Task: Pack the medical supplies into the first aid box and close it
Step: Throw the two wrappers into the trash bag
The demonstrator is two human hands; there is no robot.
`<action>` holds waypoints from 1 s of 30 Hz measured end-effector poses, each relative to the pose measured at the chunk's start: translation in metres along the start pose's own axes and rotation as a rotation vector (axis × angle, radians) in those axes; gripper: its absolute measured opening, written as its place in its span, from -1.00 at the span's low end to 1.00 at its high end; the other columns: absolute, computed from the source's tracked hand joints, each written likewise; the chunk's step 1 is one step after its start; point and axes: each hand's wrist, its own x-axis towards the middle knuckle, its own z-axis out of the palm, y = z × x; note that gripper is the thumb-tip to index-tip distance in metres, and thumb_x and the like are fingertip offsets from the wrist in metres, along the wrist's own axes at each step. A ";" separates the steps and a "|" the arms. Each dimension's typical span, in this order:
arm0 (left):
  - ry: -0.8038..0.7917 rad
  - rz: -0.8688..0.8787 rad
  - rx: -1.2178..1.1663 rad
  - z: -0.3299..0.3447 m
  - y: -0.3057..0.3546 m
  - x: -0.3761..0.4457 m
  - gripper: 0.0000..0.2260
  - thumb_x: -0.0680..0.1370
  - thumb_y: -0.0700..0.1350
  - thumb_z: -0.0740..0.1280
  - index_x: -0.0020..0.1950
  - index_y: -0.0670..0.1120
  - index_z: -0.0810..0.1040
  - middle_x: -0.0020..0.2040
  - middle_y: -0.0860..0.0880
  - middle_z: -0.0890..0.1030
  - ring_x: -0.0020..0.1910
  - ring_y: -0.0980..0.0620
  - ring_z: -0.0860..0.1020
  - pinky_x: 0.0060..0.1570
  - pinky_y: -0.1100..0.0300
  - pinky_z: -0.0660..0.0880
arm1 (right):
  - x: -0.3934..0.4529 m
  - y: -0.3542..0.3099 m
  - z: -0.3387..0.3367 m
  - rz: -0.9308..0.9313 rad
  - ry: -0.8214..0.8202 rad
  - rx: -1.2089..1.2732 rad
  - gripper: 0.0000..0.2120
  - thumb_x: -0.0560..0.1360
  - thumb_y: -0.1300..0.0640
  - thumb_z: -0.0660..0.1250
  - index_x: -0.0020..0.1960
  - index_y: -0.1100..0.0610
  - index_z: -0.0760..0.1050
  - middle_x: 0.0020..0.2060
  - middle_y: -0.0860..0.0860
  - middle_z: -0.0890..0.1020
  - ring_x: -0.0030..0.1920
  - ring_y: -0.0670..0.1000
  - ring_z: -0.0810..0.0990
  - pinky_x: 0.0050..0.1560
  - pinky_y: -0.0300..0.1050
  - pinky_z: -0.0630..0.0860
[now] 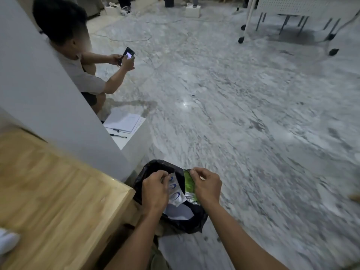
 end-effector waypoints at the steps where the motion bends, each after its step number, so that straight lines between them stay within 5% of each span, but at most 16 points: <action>1: -0.005 -0.001 0.000 0.001 -0.002 0.001 -0.93 0.54 -0.17 0.37 -0.10 -0.12 0.65 -0.18 0.00 0.65 -0.21 0.06 0.55 -0.19 0.20 0.44 | 0.000 0.001 0.002 0.000 0.000 -0.011 -0.88 0.49 0.10 0.47 -0.02 0.12 0.70 -0.20 -0.11 0.69 -0.19 -0.34 0.57 -0.20 -0.58 0.41; 5: -0.035 -0.022 0.003 0.006 -0.008 0.006 -0.91 0.54 -0.12 0.37 -0.01 -0.09 0.64 -0.09 -0.04 0.67 -0.08 -0.03 0.61 -0.11 0.12 0.52 | 0.001 0.001 0.009 0.005 -0.024 -0.028 -0.78 0.48 0.05 0.47 0.09 0.11 0.68 -0.06 -0.08 0.71 -0.09 -0.21 0.61 0.02 -0.28 0.57; 11: -0.057 -0.053 -0.027 0.003 -0.006 0.007 -0.70 0.54 -0.08 0.39 0.25 -0.10 0.58 0.20 -0.06 0.63 0.19 -0.03 0.56 0.15 0.19 0.43 | -0.001 -0.003 0.011 0.009 -0.063 -0.029 -0.62 0.49 -0.03 0.45 0.25 0.11 0.60 0.13 -0.03 0.67 0.12 -0.10 0.60 0.12 -0.20 0.53; 22: -0.032 -0.040 -0.020 -0.005 0.007 0.001 -0.69 0.53 -0.04 0.39 0.25 -0.07 0.58 0.20 -0.05 0.63 0.19 -0.02 0.56 0.18 0.08 0.49 | -0.007 -0.017 -0.004 0.027 -0.070 -0.015 -0.66 0.51 0.03 0.43 0.25 0.09 0.58 0.15 -0.04 0.66 0.18 -0.10 0.58 0.03 -0.32 0.42; 30: 0.048 0.062 -0.188 -0.047 0.074 -0.012 -0.66 0.52 -0.05 0.37 0.29 -0.04 0.54 0.21 -0.01 0.61 0.15 0.09 0.56 0.08 0.24 0.46 | -0.017 -0.090 -0.043 -0.045 -0.052 0.177 -0.65 0.48 -0.01 0.45 0.24 0.05 0.58 0.10 -0.11 0.65 0.01 -0.23 0.59 0.17 -0.12 0.55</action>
